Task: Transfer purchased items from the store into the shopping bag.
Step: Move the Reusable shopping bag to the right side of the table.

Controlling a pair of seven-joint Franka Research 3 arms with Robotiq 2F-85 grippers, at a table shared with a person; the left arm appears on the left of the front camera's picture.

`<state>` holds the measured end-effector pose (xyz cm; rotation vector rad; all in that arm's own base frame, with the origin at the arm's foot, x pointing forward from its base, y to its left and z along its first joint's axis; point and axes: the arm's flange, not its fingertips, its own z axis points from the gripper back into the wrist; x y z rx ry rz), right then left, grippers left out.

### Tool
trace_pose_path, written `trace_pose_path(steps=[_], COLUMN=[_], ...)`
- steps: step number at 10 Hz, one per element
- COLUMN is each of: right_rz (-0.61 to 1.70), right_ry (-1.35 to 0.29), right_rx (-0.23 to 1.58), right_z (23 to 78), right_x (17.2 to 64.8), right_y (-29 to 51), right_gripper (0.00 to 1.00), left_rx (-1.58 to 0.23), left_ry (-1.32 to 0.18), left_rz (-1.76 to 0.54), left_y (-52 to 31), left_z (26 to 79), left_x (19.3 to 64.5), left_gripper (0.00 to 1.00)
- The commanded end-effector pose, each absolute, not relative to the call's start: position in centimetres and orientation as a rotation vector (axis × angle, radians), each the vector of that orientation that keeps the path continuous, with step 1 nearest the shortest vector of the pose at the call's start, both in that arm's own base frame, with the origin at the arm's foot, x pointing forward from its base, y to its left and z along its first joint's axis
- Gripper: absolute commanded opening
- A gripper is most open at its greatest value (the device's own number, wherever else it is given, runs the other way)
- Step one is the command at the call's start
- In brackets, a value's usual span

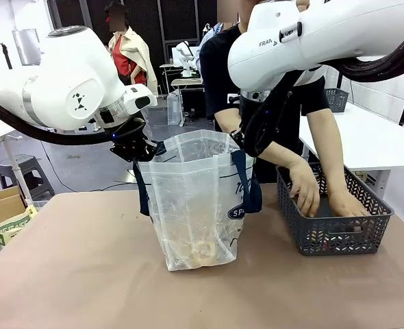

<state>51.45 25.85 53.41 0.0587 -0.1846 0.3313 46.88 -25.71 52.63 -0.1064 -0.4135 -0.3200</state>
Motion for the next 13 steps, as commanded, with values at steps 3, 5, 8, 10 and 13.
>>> trace_pose_path(steps=[3,5,8,10,13], right_rz=[0.318,0.318,0.318,0.318,0.318], right_ry=[-0.186,-0.186,-0.186,-0.186,-0.186], right_rx=[0.059,0.059,0.059,0.059,0.059], right_z=[53.54,53.54,53.54,53.54,53.54], right_x=[51.51,51.51,51.51,51.51,51.51], right_y=[25.74,25.74,25.74,25.74,25.74], right_gripper=[0.0,0.0,0.0,0.0,0.0], left_rx=[-0.103,-0.103,-0.103,-0.103,-0.103], left_ry=[-0.417,-0.417,-0.417,-0.417,-0.417], left_rz=[-0.302,-0.302,-0.302,-0.302,-0.302], left_y=[-25.57,-25.57,-25.57,-25.57,-25.57], left_z=[52.71,52.71,52.71,52.71,52.71], left_x=[46.81,46.81,46.81,46.81,46.81], left_gripper=[0.0,0.0,0.0,0.0,0.0])
